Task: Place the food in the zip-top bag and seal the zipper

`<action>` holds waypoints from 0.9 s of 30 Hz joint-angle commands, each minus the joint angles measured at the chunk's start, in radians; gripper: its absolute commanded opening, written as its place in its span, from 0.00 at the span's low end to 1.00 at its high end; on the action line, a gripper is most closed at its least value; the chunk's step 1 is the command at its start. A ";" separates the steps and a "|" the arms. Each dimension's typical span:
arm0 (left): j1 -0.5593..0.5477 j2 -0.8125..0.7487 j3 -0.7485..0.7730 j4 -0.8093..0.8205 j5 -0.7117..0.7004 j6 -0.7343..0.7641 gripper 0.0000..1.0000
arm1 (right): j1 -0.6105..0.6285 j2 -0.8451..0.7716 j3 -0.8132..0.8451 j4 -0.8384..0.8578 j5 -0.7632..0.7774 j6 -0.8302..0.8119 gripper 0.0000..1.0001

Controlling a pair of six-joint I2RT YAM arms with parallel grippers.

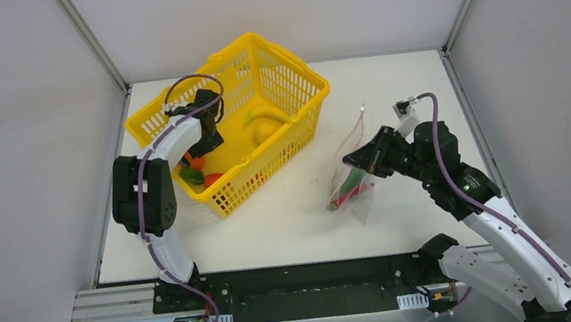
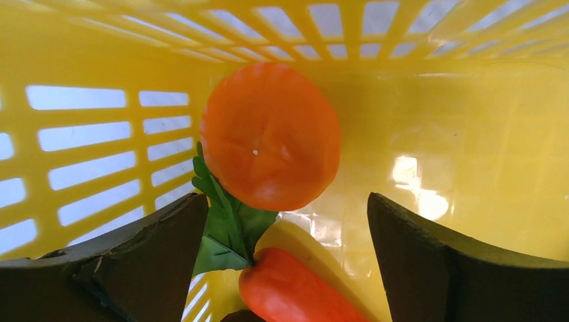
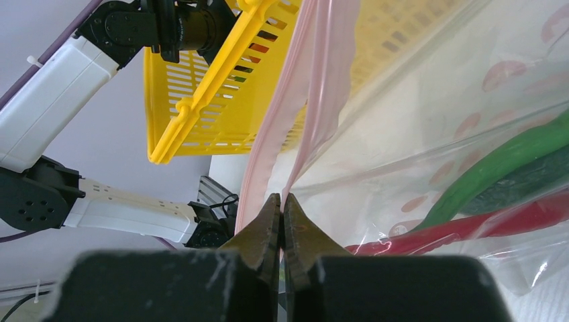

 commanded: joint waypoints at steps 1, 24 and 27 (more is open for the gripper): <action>0.005 0.023 0.000 -0.031 -0.010 -0.060 0.90 | -0.002 0.003 0.009 0.053 -0.013 0.001 0.03; -0.003 -0.097 -0.117 0.207 -0.216 0.077 0.99 | -0.003 -0.025 -0.002 0.035 -0.001 0.001 0.03; 0.002 -0.072 -0.117 0.240 -0.184 0.102 0.98 | -0.003 -0.024 -0.015 0.044 -0.008 0.008 0.03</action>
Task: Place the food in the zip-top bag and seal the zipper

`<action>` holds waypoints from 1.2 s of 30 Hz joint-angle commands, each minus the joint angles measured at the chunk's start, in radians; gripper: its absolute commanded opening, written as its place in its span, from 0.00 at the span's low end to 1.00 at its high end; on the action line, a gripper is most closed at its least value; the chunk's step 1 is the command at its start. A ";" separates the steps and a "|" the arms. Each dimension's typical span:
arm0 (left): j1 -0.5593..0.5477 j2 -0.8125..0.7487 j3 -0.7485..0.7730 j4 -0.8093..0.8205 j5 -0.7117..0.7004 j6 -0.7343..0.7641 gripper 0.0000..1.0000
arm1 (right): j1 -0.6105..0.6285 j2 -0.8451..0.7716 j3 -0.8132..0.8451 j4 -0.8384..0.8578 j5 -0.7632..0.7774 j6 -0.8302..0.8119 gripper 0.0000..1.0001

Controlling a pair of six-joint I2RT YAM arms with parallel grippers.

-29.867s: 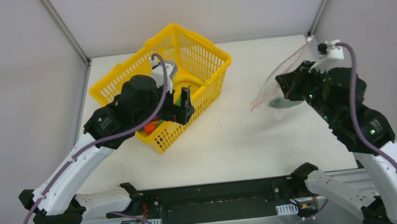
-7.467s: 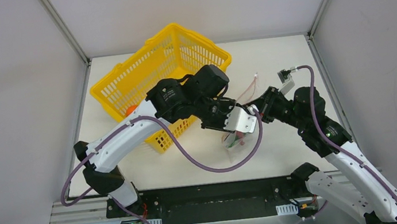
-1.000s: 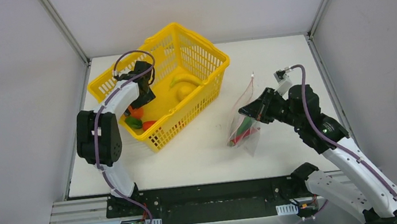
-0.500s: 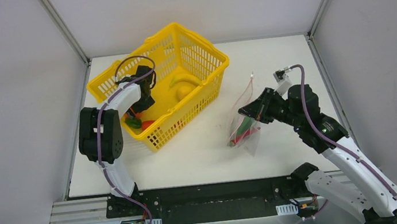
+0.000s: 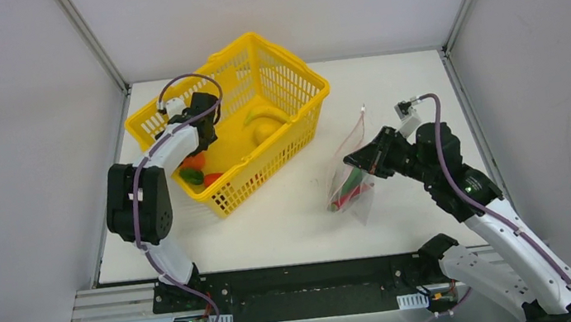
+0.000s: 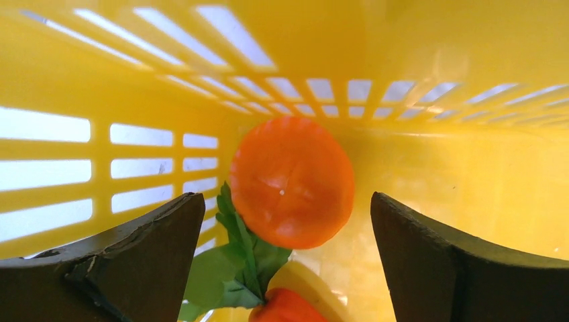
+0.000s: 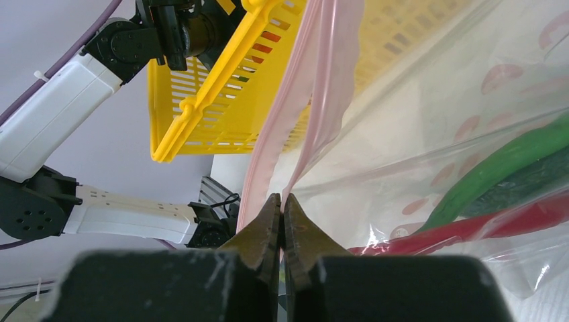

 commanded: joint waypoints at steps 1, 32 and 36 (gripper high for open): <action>0.002 0.003 -0.004 0.069 -0.045 0.066 0.98 | -0.003 -0.009 -0.016 0.047 -0.012 0.009 0.03; 0.025 0.005 -0.053 0.139 0.216 0.097 0.14 | -0.003 -0.019 0.000 0.028 0.002 -0.003 0.03; -0.002 -0.035 -0.118 0.240 0.331 0.123 0.14 | -0.003 -0.026 -0.002 0.023 0.010 0.002 0.03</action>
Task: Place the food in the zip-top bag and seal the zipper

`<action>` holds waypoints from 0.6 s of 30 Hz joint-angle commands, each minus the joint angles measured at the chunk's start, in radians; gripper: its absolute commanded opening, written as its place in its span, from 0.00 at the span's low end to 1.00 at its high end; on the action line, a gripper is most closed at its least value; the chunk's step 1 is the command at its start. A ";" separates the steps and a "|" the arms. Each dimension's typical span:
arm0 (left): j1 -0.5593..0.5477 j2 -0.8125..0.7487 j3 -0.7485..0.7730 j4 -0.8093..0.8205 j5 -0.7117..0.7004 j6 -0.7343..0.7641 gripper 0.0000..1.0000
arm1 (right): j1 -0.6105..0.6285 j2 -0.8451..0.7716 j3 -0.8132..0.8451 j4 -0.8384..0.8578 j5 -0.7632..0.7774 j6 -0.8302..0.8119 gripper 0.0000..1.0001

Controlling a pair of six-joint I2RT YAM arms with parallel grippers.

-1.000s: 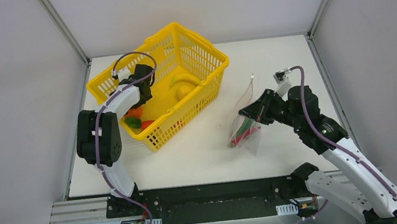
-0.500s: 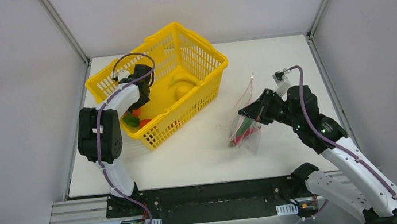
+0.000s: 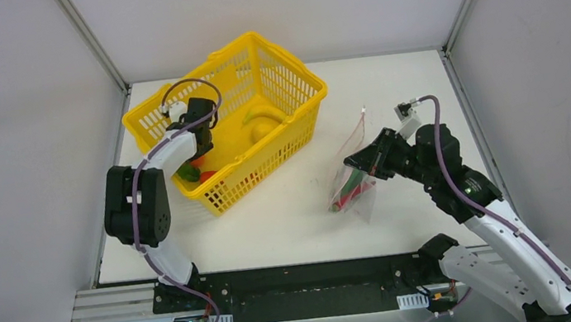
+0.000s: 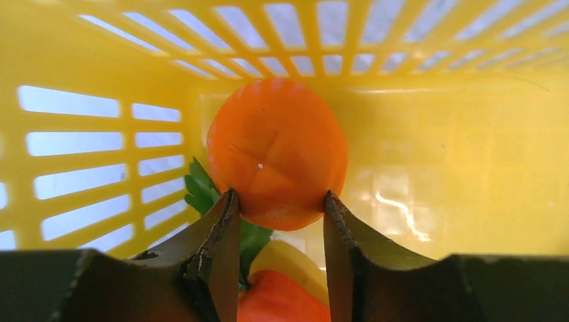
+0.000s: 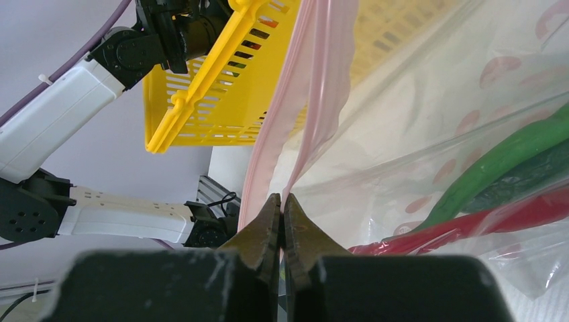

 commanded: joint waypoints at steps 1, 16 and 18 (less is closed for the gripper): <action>-0.025 -0.031 -0.062 0.130 0.233 0.053 0.14 | -0.002 -0.021 0.012 0.024 0.012 0.003 0.03; -0.158 -0.003 -0.050 0.196 0.430 0.093 0.34 | -0.003 -0.033 0.008 0.017 0.026 -0.012 0.03; -0.158 -0.014 -0.054 0.190 0.395 0.099 0.54 | -0.003 -0.029 0.008 0.017 0.020 -0.014 0.03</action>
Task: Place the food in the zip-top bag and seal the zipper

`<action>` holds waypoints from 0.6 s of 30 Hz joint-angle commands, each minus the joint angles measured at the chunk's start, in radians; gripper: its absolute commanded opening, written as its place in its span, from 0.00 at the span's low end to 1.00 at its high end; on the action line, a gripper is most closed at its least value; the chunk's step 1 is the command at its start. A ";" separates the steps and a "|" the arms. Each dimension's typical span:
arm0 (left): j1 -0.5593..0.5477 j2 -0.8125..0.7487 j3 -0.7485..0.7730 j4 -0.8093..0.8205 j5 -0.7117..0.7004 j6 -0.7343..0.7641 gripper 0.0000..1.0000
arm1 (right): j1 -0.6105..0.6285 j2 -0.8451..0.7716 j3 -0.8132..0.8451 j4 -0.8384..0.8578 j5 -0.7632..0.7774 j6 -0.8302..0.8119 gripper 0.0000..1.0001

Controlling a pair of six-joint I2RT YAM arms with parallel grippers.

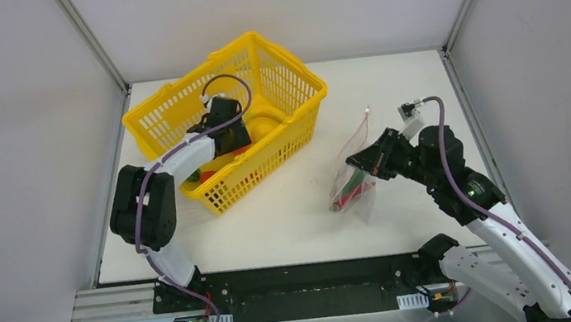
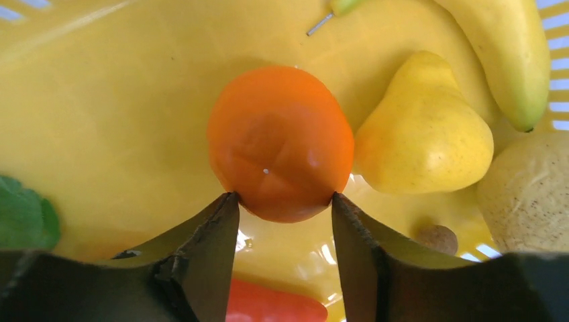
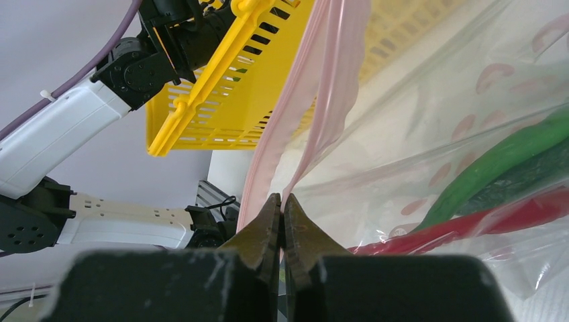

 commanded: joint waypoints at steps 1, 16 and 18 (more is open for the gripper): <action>0.000 0.007 -0.014 -0.033 0.022 0.011 0.62 | -0.002 -0.001 0.009 0.024 -0.001 -0.011 0.03; 0.023 0.145 0.286 -0.221 0.049 0.160 0.93 | -0.003 -0.011 0.013 0.016 0.001 -0.005 0.04; 0.025 0.151 0.263 -0.208 0.042 0.155 0.92 | -0.002 -0.014 0.012 0.014 0.005 -0.005 0.04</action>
